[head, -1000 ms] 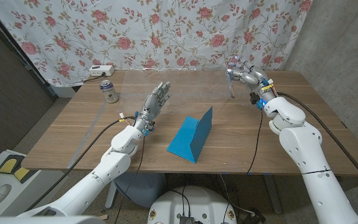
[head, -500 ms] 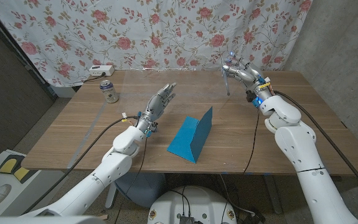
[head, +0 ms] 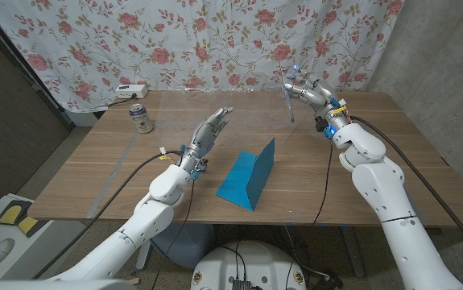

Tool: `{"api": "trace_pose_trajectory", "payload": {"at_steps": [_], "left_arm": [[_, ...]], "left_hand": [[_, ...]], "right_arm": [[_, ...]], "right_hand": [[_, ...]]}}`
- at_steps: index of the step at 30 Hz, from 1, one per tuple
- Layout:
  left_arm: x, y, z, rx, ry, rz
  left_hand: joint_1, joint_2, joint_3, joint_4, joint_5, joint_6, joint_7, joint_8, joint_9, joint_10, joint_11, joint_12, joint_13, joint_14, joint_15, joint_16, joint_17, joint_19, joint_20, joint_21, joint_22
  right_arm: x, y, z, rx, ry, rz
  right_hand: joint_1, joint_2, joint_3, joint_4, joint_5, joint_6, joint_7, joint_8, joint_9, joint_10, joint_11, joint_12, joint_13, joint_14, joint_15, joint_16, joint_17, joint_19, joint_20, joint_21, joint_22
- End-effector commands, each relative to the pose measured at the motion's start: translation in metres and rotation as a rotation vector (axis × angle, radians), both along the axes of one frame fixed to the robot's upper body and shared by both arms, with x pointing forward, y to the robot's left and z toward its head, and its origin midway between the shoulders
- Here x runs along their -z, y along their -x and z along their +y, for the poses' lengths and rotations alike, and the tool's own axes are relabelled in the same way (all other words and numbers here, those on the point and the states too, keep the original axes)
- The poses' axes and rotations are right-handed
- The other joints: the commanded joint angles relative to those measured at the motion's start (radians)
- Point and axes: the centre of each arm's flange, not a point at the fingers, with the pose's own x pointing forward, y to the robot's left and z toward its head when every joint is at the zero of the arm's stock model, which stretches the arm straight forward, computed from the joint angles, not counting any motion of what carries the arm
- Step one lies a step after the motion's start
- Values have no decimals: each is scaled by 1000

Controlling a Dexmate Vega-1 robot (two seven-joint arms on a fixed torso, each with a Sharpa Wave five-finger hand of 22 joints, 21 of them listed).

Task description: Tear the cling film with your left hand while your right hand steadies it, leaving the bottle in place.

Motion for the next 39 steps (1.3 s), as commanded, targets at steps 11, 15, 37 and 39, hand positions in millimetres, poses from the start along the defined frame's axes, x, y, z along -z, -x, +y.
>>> {"api": "trace_pose_trajectory", "payload": {"at_steps": [11,15,37,39], "left_arm": [[1,10,-27,56,-62,58],[0,12,-33,78,-80,48],[-2,25,-51,177,-54,28],[-3,25,-52,199,-72,28]], "left_hand": [[39,9,8,9,3,88,39,2,7,-47,-1,-9,2,-42,21,-2,3,-25,19,-4,2],[36,-1,1,10,2,101,35,2,7,-55,-3,-11,2,-49,23,-3,3,-32,19,-5,2],[42,-11,-6,13,4,152,33,2,7,-54,-4,-4,2,-59,20,1,4,-39,22,-2,2],[42,-12,-7,13,4,150,32,1,7,-55,-5,-5,2,-60,20,1,4,-39,22,-2,2]], "right_arm": [[0,7,8,-84,-44,-27],[0,7,11,-100,-53,-33],[6,3,24,-135,-48,-6],[6,3,25,-133,-53,0]], "right_hand": [[8,6,3,1,7,4,-4,4,1,-2,1,-6,-2,129,-228,-8,5,-8,-96,19,1],[7,6,4,1,8,3,-4,3,1,-4,2,-9,-3,130,-228,-11,6,-10,-95,23,0],[5,2,4,0,10,5,1,4,1,2,2,-12,-6,135,-229,-19,8,-19,-101,42,-5],[5,1,4,-1,10,5,2,4,1,4,4,-12,-6,136,-229,-20,8,-19,-101,45,-5]]}}
